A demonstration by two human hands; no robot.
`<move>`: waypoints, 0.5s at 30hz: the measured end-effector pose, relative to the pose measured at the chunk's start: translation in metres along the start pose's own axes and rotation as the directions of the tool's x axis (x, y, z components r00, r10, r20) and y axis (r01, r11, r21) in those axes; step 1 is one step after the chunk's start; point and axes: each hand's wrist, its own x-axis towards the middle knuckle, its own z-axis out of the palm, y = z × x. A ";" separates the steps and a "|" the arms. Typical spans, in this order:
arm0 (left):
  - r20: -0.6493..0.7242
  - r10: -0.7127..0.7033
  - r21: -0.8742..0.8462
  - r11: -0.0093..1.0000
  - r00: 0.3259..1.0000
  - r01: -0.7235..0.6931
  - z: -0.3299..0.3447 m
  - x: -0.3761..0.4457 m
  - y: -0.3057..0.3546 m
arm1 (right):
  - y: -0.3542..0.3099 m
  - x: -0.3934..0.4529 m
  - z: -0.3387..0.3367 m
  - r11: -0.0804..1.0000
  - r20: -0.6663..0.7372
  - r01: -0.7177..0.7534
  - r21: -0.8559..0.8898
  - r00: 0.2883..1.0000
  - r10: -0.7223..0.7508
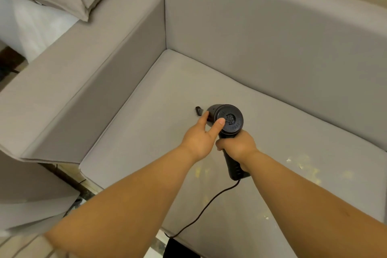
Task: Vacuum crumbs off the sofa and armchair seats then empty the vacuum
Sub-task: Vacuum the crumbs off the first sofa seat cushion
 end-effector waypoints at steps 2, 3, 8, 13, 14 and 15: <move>0.024 -0.009 0.003 1.000 1.000 0.008 -0.003 0.004 -0.004 | 0.000 0.003 0.005 0.999 0.005 -0.034 0.001 0.999 0.034; 0.031 -0.009 0.001 1.000 0.999 0.009 -0.003 0.004 -0.006 | 0.002 0.002 0.005 0.999 0.008 -0.047 0.003 0.999 0.047; 0.055 -0.011 0.010 1.000 0.998 0.010 0.001 -0.008 -0.004 | 0.006 -0.012 -0.002 0.997 0.015 -0.077 -0.030 0.997 0.078; 0.066 -0.023 0.013 1.000 0.998 0.023 0.019 -0.036 -0.009 | 0.027 -0.035 -0.013 0.993 0.024 -0.076 -0.091 0.997 0.078; 0.066 -0.030 0.011 1.000 0.997 0.029 0.026 -0.043 -0.011 | 0.035 -0.040 -0.015 0.992 0.029 -0.078 -0.097 0.996 0.081; 0.068 -0.034 0.007 0.999 0.997 0.034 0.033 -0.051 -0.014 | 0.042 -0.046 -0.018 0.991 0.034 -0.081 -0.102 0.996 0.085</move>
